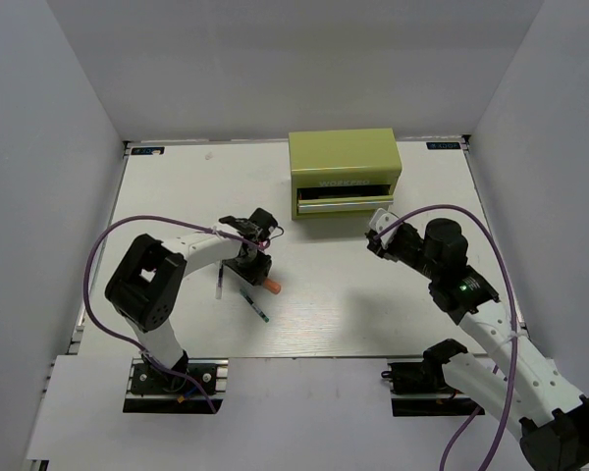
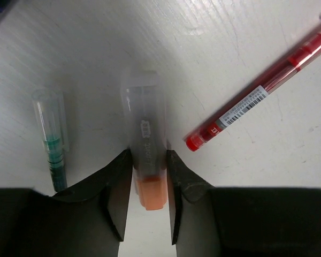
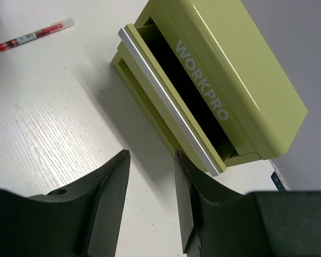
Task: Sort the stationery into containers
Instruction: Pick up the pen from the center of the board, then place the pen in the drawer.
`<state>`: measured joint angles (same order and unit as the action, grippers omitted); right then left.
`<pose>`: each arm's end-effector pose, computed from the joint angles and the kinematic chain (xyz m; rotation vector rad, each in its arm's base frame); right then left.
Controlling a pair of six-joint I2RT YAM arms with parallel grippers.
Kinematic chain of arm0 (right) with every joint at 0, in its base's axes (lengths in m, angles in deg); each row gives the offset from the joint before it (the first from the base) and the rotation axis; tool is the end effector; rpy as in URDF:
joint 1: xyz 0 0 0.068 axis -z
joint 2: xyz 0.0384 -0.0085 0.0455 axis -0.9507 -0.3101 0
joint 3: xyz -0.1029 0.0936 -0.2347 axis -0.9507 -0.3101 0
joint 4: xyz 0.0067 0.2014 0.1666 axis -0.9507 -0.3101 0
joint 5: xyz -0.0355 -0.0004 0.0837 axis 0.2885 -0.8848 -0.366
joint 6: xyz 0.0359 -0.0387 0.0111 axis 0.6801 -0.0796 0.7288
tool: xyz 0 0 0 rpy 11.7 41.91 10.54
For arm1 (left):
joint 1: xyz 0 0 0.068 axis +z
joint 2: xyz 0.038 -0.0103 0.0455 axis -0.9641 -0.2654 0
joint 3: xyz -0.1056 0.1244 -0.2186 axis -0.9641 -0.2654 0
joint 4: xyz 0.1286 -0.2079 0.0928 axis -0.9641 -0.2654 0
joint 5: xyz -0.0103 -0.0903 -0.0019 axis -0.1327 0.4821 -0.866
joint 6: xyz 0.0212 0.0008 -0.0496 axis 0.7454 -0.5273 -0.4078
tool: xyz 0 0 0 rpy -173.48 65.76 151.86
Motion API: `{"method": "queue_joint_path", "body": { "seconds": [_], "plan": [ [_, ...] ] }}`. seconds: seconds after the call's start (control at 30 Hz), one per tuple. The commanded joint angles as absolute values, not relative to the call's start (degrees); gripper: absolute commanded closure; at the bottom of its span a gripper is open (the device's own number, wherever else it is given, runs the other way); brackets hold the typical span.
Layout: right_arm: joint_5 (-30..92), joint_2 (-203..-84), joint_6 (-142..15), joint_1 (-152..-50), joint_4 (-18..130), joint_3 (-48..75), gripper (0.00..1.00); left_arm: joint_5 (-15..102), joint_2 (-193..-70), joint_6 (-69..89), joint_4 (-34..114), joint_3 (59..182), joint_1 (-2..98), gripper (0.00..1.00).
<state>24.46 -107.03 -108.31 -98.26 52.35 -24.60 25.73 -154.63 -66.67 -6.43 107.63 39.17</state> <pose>0.1646 0.0911 0.3085 -1.0771 1.3832 0.0673 0.2482 -0.1693 0.1578 -1.3158 2.6285 -0.0316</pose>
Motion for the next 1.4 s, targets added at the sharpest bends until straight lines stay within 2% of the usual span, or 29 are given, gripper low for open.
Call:
{"method": "queue_joint_path", "body": {
  "seconds": [0.0, 0.1, 0.33, 0.43, 0.63, 0.7, 0.93, 1.13, 1.37],
  "plan": [
    [25.10, -106.09, -108.22, -98.22, 55.50, -25.16, 0.55, 24.19, -155.93, -63.07, -9.62, 108.20, 38.92, 0.60],
    [25.10, -106.26, -108.66, -98.04, 55.77, -25.42, 0.55, 22.88, -155.93, -59.82, -9.62, 109.51, 38.92, 0.68],
    [25.71, -106.00, -108.40, -98.22, 57.33, -26.39, 0.55, 20.59, -146.19, -47.70, -4.45, 112.24, 38.40, 0.84],
    [27.64, -105.65, -106.91, -98.13, 59.10, -27.27, 0.52, 21.21, -141.62, -39.34, -1.27, 112.94, 38.40, 1.00],
    [31.42, -105.03, -104.00, -98.13, 60.78, -28.23, 0.52, 26.99, -137.65, -24.06, 12.57, 113.56, 38.40, 1.00],
    [32.30, -104.59, -103.91, -98.13, 60.60, -28.32, 0.52, 30.51, -136.17, -13.35, 17.69, 113.56, 38.40, 1.00],
    [35.47, -103.01, -103.30, -98.04, 60.25, -28.94, 0.52, 51.14, -135.54, 18.62, 34.22, 113.56, 38.40, 1.00],
    [36.61, -101.52, -103.38, -98.04, 59.11, -29.46, 0.52, 54.25, -141.78, 33.94, 36.08, 123.64, 38.40, 1.00],
    [37.49, -99.76, -104.00, -98.04, 59.37, -30.78, 0.52, 60.13, -147.23, 44.51, 46.61, 123.41, 38.40, 1.00]
  ]
}}
